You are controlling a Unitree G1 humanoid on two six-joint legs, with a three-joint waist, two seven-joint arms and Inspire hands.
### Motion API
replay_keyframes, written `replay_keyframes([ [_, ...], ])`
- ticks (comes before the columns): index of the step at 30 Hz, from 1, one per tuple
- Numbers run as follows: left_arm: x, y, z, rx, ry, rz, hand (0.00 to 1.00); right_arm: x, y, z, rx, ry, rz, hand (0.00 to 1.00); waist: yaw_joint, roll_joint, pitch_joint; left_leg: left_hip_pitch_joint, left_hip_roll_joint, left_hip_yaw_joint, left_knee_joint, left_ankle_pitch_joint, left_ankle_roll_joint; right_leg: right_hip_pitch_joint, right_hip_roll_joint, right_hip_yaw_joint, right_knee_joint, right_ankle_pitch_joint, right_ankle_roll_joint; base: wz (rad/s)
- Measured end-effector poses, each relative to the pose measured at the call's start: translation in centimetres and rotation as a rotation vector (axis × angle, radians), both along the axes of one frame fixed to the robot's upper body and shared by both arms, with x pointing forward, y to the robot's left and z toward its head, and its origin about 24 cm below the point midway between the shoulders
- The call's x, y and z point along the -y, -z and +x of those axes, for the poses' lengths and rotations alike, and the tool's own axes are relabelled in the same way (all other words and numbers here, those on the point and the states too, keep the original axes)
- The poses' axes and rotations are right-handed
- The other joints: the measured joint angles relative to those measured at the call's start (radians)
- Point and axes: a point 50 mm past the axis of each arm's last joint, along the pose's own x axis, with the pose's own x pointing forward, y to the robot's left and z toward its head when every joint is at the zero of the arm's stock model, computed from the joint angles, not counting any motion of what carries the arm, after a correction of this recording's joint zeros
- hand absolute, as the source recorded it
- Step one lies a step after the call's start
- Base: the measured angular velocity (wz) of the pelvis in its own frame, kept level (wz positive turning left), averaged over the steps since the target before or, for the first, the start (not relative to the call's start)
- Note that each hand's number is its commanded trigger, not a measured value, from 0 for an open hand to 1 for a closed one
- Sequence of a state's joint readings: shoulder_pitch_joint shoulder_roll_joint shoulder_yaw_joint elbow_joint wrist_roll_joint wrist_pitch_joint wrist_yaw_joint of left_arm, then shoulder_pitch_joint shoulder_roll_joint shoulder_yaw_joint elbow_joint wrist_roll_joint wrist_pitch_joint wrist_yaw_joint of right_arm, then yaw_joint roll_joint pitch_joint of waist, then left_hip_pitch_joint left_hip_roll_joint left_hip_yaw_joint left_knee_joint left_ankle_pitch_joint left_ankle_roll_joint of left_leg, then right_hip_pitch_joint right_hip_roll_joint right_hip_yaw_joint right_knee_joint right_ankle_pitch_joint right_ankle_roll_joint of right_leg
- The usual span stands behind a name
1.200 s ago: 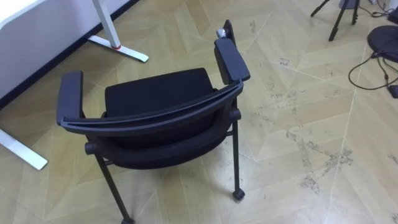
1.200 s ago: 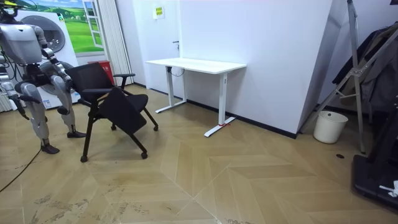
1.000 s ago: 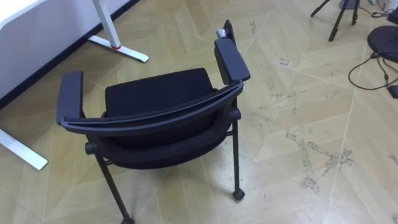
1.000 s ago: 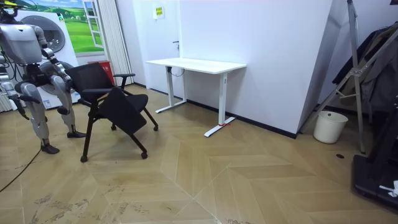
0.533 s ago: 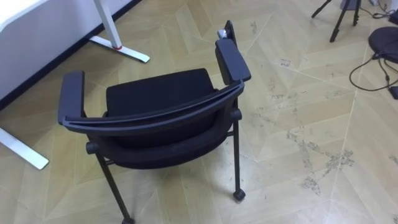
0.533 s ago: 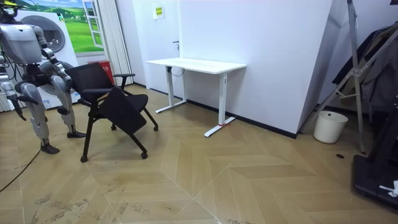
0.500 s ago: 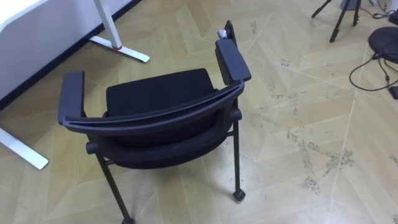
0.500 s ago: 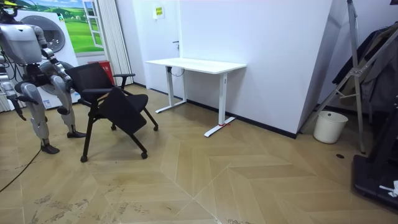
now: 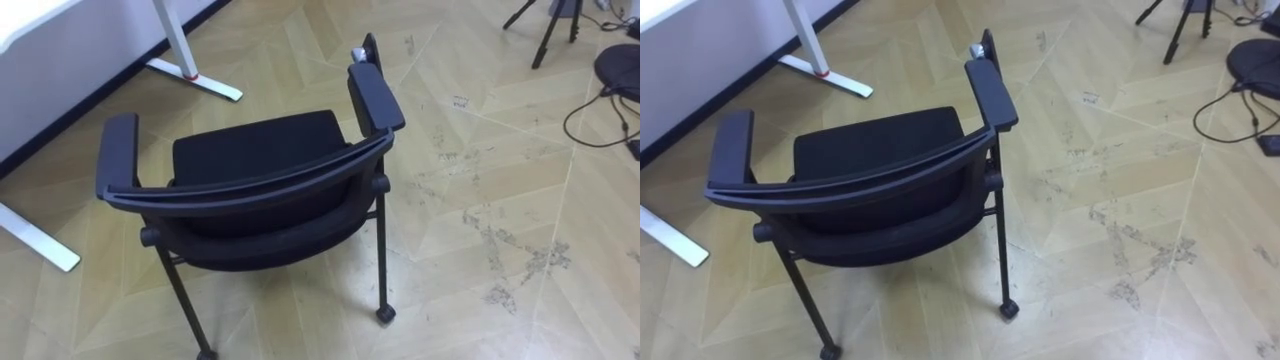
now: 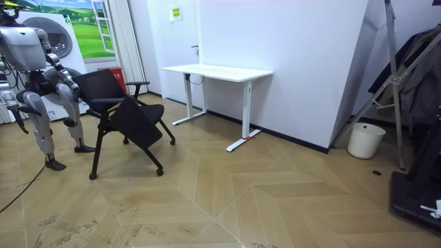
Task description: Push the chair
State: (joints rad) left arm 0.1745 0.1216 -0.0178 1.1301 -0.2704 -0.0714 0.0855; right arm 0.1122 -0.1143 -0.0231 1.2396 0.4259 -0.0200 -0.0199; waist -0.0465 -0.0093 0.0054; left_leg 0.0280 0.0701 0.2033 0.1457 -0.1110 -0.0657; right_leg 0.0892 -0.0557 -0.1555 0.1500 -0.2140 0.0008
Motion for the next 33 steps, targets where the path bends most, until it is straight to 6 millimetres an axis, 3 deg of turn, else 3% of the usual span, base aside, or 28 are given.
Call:
replay_keyframes([
  [9, -1.2, -0.1, -2.1, -0.038, -0.082, 0.041, 0.0, 0.2, 0.0, -0.4, -0.015, -0.002, -0.005, 0.0, 0.024, 0.0, 0.0006, 0.012, 0.0, 0.008, 0.003, -0.016, 0.0, 0.015, -0.001, -0.001, 0.0, -0.002, 0.005, 0.0],
  [15, -1.2, -0.2, -2.2, -0.027, -0.082, 0.043, 0.0, 0.5, -0.1, -0.2, -0.004, -0.005, -0.005, 0.0, 0.026, -0.006, 0.0032, 0.0, -0.013, -0.014, 0.01, -0.018, 0.004, 0.016, -0.013, -0.025, 0.0, -0.012, 0.015, 0.11],
  [21, -1.6, -0.3, -3.7, -0.05, -0.124, 0.057, 0.0, 0.5, 0.0, -0.1, -0.019, 0.002, -0.003, 0.0, 0.032, -0.017, 0.0024, -0.001, -0.022, -0.04, 0.009, -0.022, 0.009, 0.03, -0.018, -0.045, 0.0, -0.012, 0.018, 0.1],
  [23, -1.9, -0.3, -4.4, -0.06, -0.152, 0.067, 0.0, 0.5, 0.0, -0.4, -0.029, -0.007, -0.007, 0.0, 0.049, -0.018, 0.0002, 0.0, -0.023, -0.043, 0.01, -0.022, 0.008, 0.034, -0.018, -0.052, -0.002, -0.013, 0.019, 0.13],
  [24, -2.1, -0.4, -5.1, -0.075, -0.176, 0.075, 0.0, 0.6, 0.0, -0.4, -0.031, -0.011, -0.011, 0.0, 0.057, -0.025, 0.004, -0.004, -0.023, -0.045, 0.017, -0.025, 0.01, 0.037, -0.019, -0.06, -0.001, -0.013, 0.018, 0.11],
  [25, -2.1, -0.4, -6.0, -0.101, -0.189, 0.085, 0.0, 0.7, 0.0, -0.3, -0.034, -0.004, -0.014, 0.0, 0.064, -0.016, -0.0015, -0.009, -0.023, -0.051, 0.025, -0.033, 0.01, 0.038, -0.02, -0.068, 0.0, -0.015, 0.019, 0.13],
  [26, -2.1, -0.4, -6.5, -0.118, -0.195, 0.088, 0.0, 0.8, 0.0, -0.4, -0.038, 0.002, -0.017, 0.0, 0.074, -0.021, 0.0012, -0.01, -0.023, -0.053, 0.028, -0.036, 0.011, 0.038, -0.021, -0.07, 0.0, -0.016, 0.02, 0.12],
  [28, -2.0, -0.5, -8.6, -0.191, -0.242, 0.104, 0.0, 0.9, -0.1, -0.3, -0.045, 0.01, -0.017, 0.0, 0.095, -0.013, -0.002, -0.027, -0.026, -0.066, 0.061, -0.052, 0.016, 0.043, -0.024, -0.081, 0.001, -0.02, 0.026, 0.16],
  [33, -2.8, -0.9, -11.0, -0.276, -0.358, 0.156, 0.0, 1.0, -0.1, 0.5, -0.038, 0.022, -0.01, 0.0, 0.131, -0.013, -0.002, -0.035, -0.044, -0.099, 0.078, -0.058, 0.025, 0.059, -0.037, -0.11, 0.0, -0.028, 0.039, 0.24],
])
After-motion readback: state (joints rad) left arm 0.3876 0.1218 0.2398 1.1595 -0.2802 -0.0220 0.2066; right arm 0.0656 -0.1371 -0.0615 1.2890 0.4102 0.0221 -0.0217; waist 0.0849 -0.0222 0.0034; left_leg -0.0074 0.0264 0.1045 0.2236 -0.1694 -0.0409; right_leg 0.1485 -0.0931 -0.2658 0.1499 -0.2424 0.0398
